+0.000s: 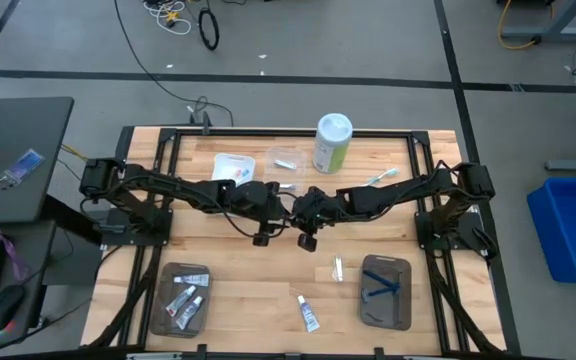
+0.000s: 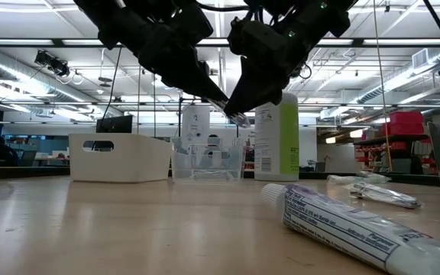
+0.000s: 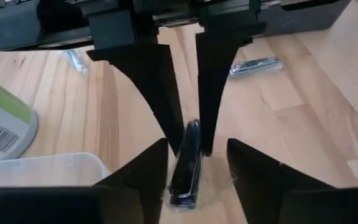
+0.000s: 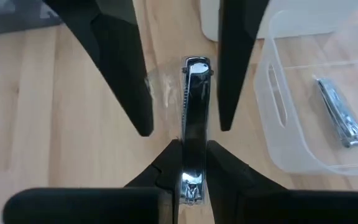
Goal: Pick & Place Travel size toiletries
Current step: Put the nail cutter into the transparent bin
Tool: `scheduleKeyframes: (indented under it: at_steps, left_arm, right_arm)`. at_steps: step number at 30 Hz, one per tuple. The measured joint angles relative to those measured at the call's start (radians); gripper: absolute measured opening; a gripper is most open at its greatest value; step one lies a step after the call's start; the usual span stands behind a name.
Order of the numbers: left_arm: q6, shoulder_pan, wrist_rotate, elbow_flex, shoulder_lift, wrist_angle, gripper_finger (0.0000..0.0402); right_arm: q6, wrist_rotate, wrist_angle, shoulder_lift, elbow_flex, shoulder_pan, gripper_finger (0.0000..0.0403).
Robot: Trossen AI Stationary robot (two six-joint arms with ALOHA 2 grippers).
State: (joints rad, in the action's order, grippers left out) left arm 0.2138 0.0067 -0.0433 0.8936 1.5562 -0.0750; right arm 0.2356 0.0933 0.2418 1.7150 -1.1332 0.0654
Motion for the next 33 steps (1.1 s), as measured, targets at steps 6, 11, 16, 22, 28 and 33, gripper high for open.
scheduleKeyframes:
  at_steps: [6, 11, 16, 22, 28, 33]
  left_arm:
    - [-0.002, 0.001, 0.007, 0.0, 0.0, 0.017, 0.0101]
    - [0.002, 0.001, -0.002, 0.0, 0.0, 0.02, 0.0061]
    - [-0.003, 0.0, 0.014, 0.0, 0.0, 0.026, 0.0061]
    - [-0.038, -0.001, 0.203, 0.0, 0.0, 0.032, 0.0055]
    - [0.012, 0.029, 0.515, 0.063, 0.0, 0.045, 0.0066]
    - [-0.031, 0.132, 0.428, 0.111, 0.0, 0.104, 0.0074]
  right_arm:
    - [0.002, 0.0, -0.015, 0.001, 0.0, 0.001, 0.0056]
    - [-0.009, 0.001, -0.024, 0.001, 0.0, 0.001, 0.0066]
    - [0.003, 0.013, -0.027, 0.001, 0.0, 0.001, 0.0118]
    - [0.014, 0.075, 0.079, -0.022, 0.0, 0.002, 0.0172]
    - [0.156, 0.181, 0.298, -0.052, -0.001, 0.016, 0.0195]
    - [0.298, 0.045, 0.416, -0.049, -0.001, 0.03, 0.0202]
